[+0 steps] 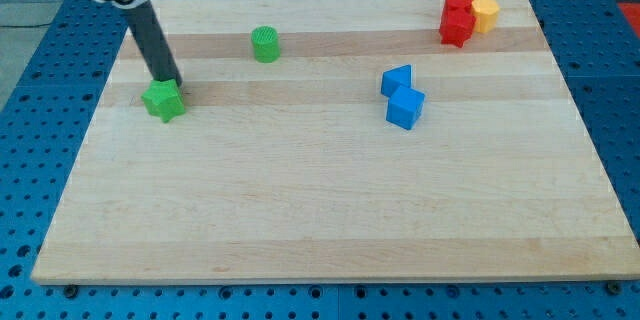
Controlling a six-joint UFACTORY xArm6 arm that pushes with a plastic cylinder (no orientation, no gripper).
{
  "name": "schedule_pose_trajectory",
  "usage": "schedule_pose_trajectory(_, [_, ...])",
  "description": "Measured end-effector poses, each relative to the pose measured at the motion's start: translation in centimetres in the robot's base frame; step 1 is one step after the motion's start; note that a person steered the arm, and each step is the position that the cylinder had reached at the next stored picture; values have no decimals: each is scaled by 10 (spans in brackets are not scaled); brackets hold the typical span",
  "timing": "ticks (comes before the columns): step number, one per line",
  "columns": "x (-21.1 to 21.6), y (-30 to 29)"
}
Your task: Push the green circle to the top of the green star
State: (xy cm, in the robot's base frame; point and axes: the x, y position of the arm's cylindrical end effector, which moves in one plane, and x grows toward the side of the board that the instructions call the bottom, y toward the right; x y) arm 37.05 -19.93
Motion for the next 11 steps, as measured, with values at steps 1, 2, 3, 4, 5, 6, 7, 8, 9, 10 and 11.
schedule_pose_trajectory(1, [0, 52])
schedule_pose_trajectory(2, [-11, 106])
schedule_pose_trajectory(3, [-51, 142])
schedule_pose_trajectory(4, [-76, 154])
schedule_pose_trajectory(5, [-76, 127])
schedule_pose_trajectory(6, [-78, 101])
schedule_pose_trajectory(7, [-78, 82])
schedule_pose_trajectory(8, [-78, 47])
schedule_pose_trajectory(9, [-78, 24])
schedule_pose_trajectory(10, [-78, 9])
schedule_pose_trajectory(11, [-78, 4])
